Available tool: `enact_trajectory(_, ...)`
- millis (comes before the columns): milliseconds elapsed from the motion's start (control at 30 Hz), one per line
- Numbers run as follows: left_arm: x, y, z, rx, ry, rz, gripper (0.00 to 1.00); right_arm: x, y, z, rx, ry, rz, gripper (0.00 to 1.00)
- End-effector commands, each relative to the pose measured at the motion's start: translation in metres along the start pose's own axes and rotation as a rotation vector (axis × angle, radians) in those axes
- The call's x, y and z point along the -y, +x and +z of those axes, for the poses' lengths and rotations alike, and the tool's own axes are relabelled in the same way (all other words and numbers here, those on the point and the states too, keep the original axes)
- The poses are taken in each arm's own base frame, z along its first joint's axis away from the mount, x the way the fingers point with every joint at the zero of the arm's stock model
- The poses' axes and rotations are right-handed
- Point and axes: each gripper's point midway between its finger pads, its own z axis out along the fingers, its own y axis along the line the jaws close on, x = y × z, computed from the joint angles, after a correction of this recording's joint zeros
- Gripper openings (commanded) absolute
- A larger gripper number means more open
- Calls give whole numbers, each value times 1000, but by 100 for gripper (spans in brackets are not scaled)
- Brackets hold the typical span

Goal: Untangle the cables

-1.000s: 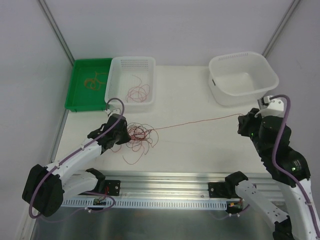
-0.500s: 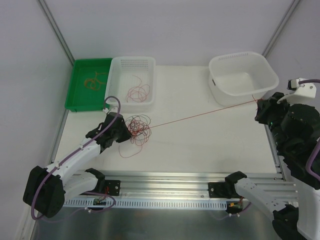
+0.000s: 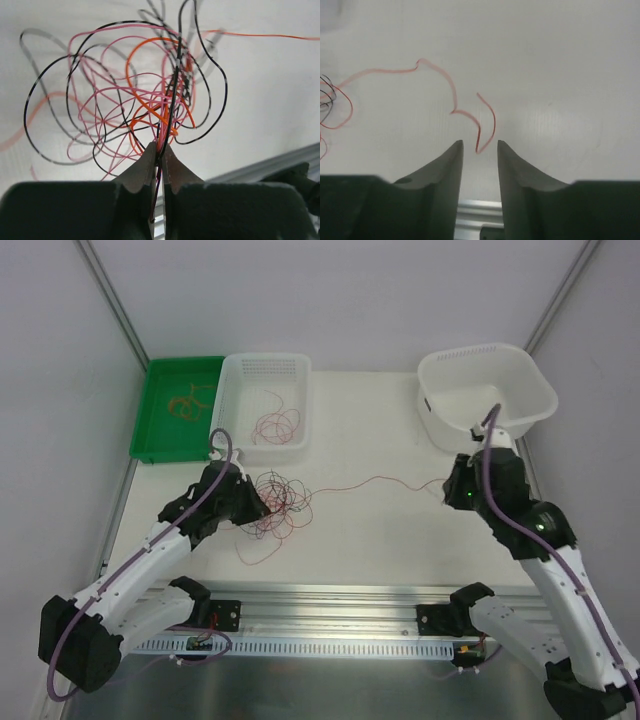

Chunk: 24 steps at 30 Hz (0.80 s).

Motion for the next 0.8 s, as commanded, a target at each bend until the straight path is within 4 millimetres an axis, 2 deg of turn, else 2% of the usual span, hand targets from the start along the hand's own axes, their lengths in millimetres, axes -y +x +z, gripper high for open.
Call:
enact_trajectory(0,45,-3,-20,-31,160,77,0,-27,71,37,-205,-128,75,40)
enact_trajectory(100,60,-1,-23,-36,189,109,0,-39,93,46,-250,-194,76,59)
enact_trajectory(133,66,-1,-24,-36,199,113,0,-50,96,44,-260,-247,78,61)
enact_trajectory(300,93,7,-23,-65,242,133,0,-100,92,39,-212,-470,58,62)
enact_trajectory(333,95,8,-22,-68,243,131,0,-105,96,42,-220,-484,65,62)
enact_trajectory(367,97,9,-21,-70,242,127,0,-120,91,39,-198,-538,87,62)
enact_trajectory(433,102,11,-17,-72,240,97,0,-134,91,38,-187,-586,115,61)
enact_trajectory(533,106,10,-12,-55,243,45,0,-169,91,35,-165,-697,179,61)
enact_trajectory(567,106,10,-11,-50,245,31,0,-172,101,40,-189,-689,196,60)
enact_trajectory(633,107,7,-9,-28,246,-4,0,-184,108,40,-197,-709,202,59)
enact_trajectory(700,107,6,-8,-13,247,-37,0,-188,123,51,-239,-678,227,58)
enact_trajectory(767,111,3,-9,7,266,-51,0,-199,124,52,-230,-710,254,57)
